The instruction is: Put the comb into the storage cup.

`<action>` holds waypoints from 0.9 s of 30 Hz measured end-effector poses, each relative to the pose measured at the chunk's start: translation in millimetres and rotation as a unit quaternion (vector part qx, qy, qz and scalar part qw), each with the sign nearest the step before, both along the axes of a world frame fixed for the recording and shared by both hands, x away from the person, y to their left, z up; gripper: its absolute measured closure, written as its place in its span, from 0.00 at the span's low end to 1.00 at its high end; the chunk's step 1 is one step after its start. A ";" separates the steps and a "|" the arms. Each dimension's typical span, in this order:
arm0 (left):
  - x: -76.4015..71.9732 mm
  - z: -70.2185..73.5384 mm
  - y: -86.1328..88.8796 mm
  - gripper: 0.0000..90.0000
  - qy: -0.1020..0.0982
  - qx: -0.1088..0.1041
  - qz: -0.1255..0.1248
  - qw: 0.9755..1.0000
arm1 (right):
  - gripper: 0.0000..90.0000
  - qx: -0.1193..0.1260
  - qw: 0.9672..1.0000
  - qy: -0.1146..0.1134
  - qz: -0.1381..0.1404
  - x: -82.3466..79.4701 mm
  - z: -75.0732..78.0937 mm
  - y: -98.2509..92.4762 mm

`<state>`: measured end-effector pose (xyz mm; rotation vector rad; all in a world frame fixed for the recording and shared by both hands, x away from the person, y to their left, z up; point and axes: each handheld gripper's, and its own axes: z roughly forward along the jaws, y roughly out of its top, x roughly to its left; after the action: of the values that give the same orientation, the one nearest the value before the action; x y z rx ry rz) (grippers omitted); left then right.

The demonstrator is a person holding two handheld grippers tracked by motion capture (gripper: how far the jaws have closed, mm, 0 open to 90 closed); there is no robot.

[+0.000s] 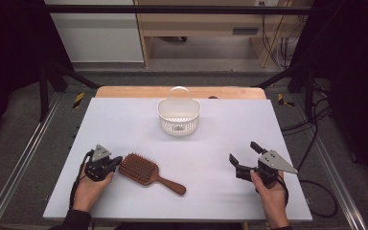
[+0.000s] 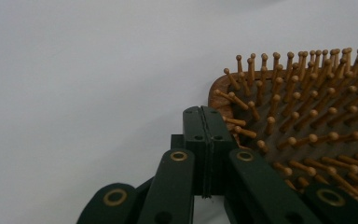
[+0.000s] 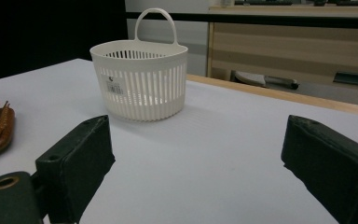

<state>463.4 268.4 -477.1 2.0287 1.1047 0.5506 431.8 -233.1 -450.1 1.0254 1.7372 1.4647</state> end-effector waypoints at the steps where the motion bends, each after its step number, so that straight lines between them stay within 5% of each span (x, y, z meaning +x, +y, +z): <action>1: -2.6 -0.6 -5.4 1.00 0.000 -0.003 -0.005 1.000 | 0.09 0.000 1.000 0.003 0.001 -0.2 0.7 1.6; 17: -18.9 -1.9 -78.3 1.00 0.003 -0.010 -0.064 0.998 | 0.10 -0.070 0.993 0.057 0.070 -21.4 5.3 33.0; 27: -29.1 -4.9 -100.4 1.00 -0.002 -0.020 -0.082 0.996 | 0.10 -0.088 0.988 0.077 0.102 -28.5 4.4 42.2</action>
<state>434.3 168.0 -482.0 2.0599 0.9297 0.4455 403.3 -190.9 -445.7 0.9088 2.0952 1.3520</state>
